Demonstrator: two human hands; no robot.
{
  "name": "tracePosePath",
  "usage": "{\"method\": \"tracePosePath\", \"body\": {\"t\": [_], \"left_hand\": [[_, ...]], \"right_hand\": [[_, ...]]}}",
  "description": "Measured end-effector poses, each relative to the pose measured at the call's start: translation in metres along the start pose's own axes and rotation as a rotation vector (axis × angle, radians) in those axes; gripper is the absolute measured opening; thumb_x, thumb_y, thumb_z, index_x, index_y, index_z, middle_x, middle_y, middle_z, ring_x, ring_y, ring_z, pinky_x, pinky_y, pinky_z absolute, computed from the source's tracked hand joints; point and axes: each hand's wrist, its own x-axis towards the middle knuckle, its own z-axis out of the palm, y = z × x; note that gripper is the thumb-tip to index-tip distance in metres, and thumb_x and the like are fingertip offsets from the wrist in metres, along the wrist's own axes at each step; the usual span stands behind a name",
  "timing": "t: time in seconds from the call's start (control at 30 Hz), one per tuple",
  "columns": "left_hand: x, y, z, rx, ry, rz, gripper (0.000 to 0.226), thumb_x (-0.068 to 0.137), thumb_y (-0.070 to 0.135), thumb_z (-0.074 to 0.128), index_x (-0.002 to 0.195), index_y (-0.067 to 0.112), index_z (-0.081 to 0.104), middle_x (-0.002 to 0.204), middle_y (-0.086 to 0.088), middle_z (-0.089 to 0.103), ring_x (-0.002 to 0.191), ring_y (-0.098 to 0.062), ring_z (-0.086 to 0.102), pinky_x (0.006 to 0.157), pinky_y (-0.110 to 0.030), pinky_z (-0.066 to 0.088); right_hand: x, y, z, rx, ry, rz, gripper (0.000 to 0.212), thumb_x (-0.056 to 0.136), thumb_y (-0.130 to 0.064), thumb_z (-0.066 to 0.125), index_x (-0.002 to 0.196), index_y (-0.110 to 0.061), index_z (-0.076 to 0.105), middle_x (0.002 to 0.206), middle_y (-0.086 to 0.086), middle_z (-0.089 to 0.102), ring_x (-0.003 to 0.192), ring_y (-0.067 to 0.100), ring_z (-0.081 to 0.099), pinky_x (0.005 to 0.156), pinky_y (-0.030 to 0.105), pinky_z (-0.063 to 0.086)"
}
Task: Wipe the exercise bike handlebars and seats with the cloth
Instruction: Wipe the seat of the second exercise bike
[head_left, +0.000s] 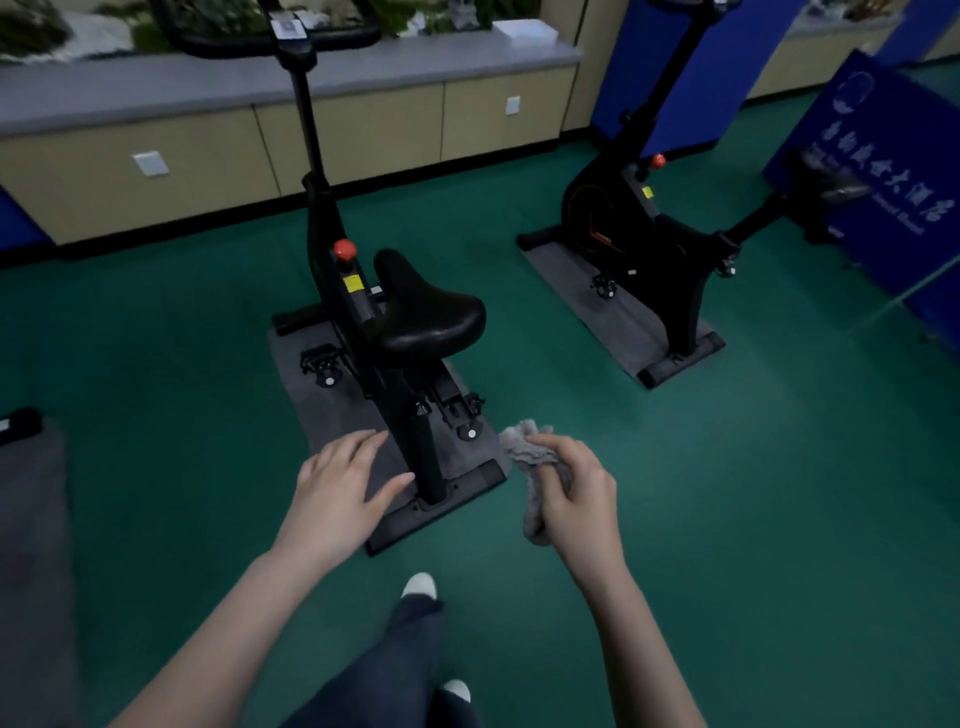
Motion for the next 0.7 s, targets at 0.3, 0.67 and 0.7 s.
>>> {"method": "tracePosePath", "body": {"t": [0.3,0.67,0.7], "left_hand": [[0.063,-0.004,0.024,-0.079,0.041,-0.145,0.078,0.085,0.068,0.032,0.147,0.02,0.031,0.148,0.003,0.035,0.137,-0.018,0.03,0.111,-0.036,0.021],[0.156,-0.005,0.03,-0.198,0.112,-0.295,0.08,0.086,0.062,0.044,0.15,0.018,0.021,0.151,0.002,0.028,0.138,-0.017,0.027,0.111,-0.039,0.023],[0.158,-0.006,0.03,-0.214,0.12,-0.313,0.082,0.086,0.062,0.045,0.15,0.018,0.021,0.151,0.002,0.028,0.138,-0.017,0.027,0.111,-0.04,0.024]], "right_hand": [[0.09,0.014,0.014,-0.059,-0.142,-0.082,0.034,0.088,0.006,0.054,0.105,-0.019,0.068,0.105,-0.009,0.062,0.1,-0.018,0.051,0.084,0.0,0.037],[0.193,0.021,0.034,-0.123,-0.277,-0.105,0.031,0.09,0.002,0.054,0.11,-0.017,0.068,0.11,-0.007,0.064,0.102,-0.011,0.054,0.083,0.004,0.041],[0.197,0.02,0.036,-0.124,-0.285,-0.113,0.031,0.09,0.002,0.055,0.109,-0.018,0.068,0.109,-0.007,0.064,0.101,-0.011,0.054,0.083,0.005,0.041]]}}
